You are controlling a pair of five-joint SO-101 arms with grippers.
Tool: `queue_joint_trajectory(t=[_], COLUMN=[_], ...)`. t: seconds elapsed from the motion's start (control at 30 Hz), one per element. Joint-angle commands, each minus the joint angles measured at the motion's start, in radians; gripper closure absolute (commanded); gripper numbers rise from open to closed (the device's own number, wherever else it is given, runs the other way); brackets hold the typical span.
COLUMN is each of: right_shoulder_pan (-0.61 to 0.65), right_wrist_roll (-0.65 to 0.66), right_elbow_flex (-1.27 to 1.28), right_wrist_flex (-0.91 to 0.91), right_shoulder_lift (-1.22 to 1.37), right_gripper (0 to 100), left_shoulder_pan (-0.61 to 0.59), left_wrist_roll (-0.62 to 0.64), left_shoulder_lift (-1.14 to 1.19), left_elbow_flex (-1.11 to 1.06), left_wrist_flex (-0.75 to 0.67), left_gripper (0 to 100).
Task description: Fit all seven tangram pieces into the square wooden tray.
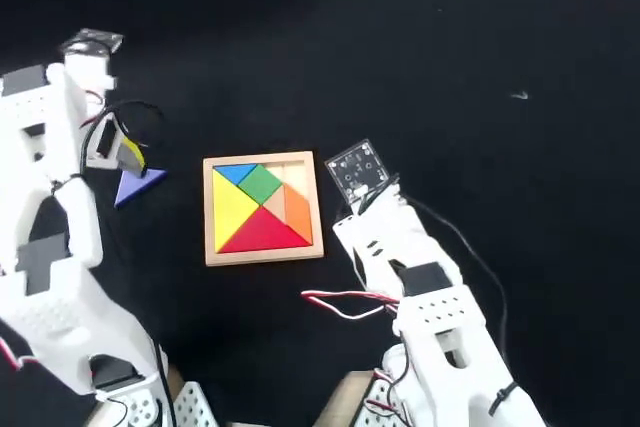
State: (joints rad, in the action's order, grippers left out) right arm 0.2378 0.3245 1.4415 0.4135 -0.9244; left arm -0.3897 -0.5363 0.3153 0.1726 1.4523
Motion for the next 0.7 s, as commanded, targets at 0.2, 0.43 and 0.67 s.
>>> queue_joint_trajectory(t=[0.2, 0.43, 0.67], right_shoulder_pan=[-0.014, -0.012, -0.012], right_wrist_roll=[-0.002, -0.002, -0.002], right_elbow_flex=[-0.002, 0.024, 0.030], right_wrist_flex=[-0.025, -0.092, -0.101], right_shoulder_lift=[-0.022, -0.022, -0.022], right_gripper=[98.7, 98.7, 98.7], left_shoulder_pan=[0.058, 0.058, 0.071], left_wrist_roll=[-0.249, 0.272, 0.288], left_shoulder_lift=[0.161, 0.199, 0.204], left_elbow_flex=[0.117, 0.156, 0.081], left_wrist_flex=[-0.097, -0.226, -0.258], left_gripper=[74, 74, 74])
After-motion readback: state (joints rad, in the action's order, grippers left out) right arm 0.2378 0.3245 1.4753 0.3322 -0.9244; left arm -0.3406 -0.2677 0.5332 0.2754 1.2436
